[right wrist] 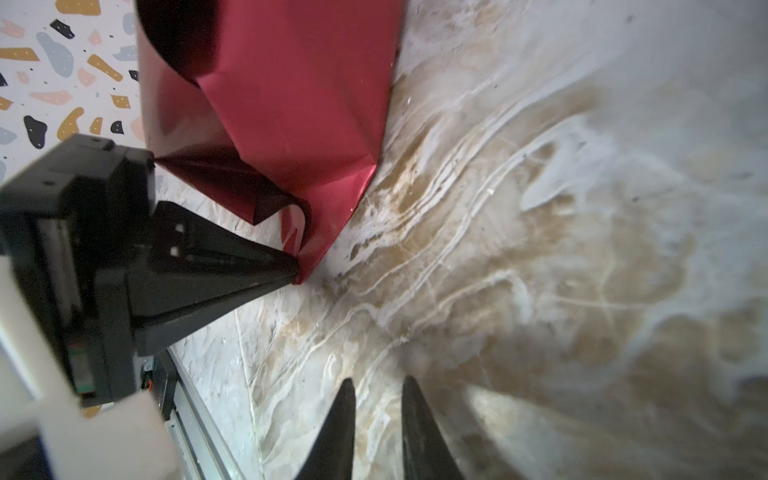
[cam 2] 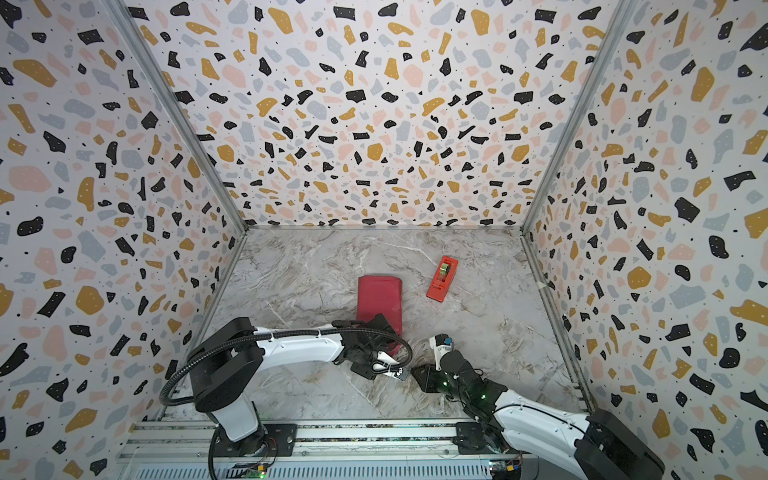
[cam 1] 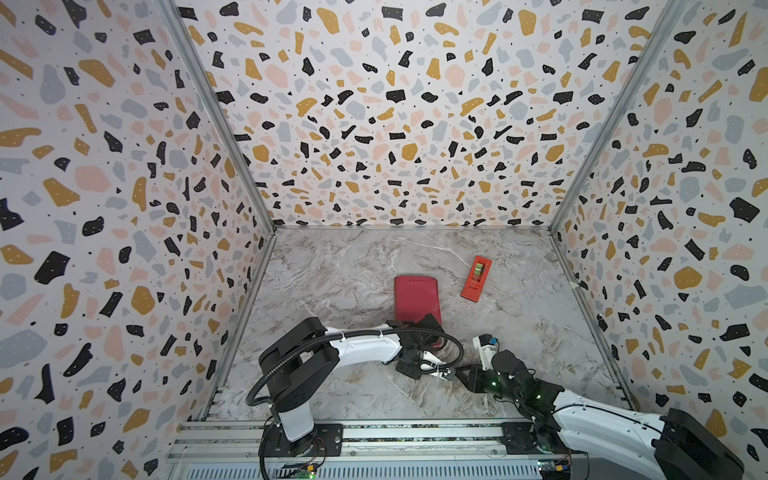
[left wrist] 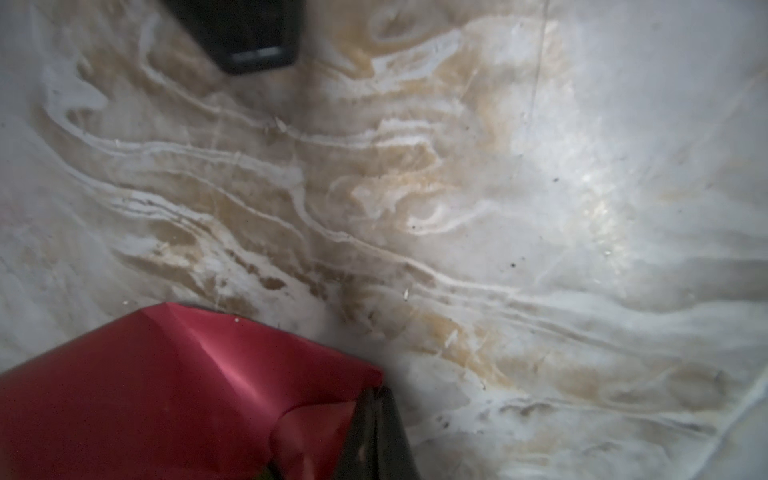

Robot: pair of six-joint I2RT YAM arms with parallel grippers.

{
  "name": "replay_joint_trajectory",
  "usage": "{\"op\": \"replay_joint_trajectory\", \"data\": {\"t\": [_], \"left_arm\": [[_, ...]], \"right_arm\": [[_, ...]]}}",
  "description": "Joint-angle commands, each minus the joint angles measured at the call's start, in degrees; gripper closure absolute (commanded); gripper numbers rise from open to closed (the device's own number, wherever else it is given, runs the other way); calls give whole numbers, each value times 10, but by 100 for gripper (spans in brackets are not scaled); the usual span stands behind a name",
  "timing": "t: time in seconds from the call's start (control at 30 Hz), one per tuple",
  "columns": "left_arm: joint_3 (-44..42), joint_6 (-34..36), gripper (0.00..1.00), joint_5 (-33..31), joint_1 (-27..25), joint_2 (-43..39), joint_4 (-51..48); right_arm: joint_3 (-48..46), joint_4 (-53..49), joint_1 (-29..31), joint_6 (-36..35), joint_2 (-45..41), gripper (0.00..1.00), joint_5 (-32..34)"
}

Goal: Wrap the gift box in paper

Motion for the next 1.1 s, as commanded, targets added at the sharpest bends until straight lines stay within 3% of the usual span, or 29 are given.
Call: {"op": "replay_joint_trajectory", "data": {"t": [0.0,0.4,1.07], "left_arm": [[-9,-8,100,13,5,-15,14],[-17,-11,100,28,20,-38,26],[-25,-16,100,53,36,-77,18]], "right_arm": [[-2,70,20,19,36,80,7],[39,227,87,65,224,86,58],[75,489,92,175,462,93,158]]}}
